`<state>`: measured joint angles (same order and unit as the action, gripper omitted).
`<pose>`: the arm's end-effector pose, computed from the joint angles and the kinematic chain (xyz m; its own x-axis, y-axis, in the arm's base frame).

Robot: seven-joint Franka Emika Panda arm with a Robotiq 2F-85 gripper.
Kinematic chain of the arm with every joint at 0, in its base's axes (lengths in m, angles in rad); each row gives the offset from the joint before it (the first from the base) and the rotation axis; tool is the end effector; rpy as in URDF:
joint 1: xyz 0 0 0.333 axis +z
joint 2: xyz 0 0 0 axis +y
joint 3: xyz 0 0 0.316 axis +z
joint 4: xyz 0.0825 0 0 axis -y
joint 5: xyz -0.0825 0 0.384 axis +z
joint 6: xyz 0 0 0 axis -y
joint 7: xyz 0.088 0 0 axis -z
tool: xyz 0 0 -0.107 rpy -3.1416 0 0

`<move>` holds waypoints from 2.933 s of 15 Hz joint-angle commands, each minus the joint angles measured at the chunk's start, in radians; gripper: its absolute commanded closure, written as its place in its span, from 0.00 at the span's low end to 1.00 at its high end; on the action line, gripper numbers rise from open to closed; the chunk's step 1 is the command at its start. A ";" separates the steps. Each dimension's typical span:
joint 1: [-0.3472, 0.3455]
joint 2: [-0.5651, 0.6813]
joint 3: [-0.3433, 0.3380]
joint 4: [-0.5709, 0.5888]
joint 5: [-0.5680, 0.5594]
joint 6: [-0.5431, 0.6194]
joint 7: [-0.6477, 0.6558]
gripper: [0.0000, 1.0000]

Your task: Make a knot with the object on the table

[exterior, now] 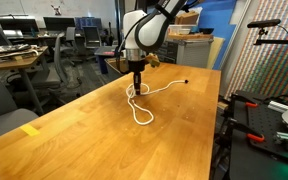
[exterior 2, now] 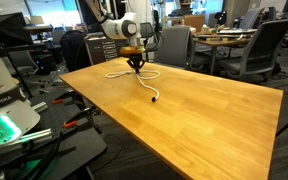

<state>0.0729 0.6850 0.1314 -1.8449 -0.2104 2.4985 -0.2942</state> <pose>0.6246 0.1270 0.1522 0.8019 0.5965 -0.0337 0.5974 -0.8014 0.0307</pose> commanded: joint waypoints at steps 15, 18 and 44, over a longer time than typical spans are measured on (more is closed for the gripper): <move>-0.187 -0.666 -0.188 -0.227 0.209 0.037 0.147 0.95; -0.205 -0.787 -0.225 -0.221 0.275 -0.016 0.188 0.94; -0.148 -0.762 -0.211 -0.040 0.287 -0.410 0.271 0.93</move>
<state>-0.0930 -0.0662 -0.0864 -1.9390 0.0643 2.1901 0.0962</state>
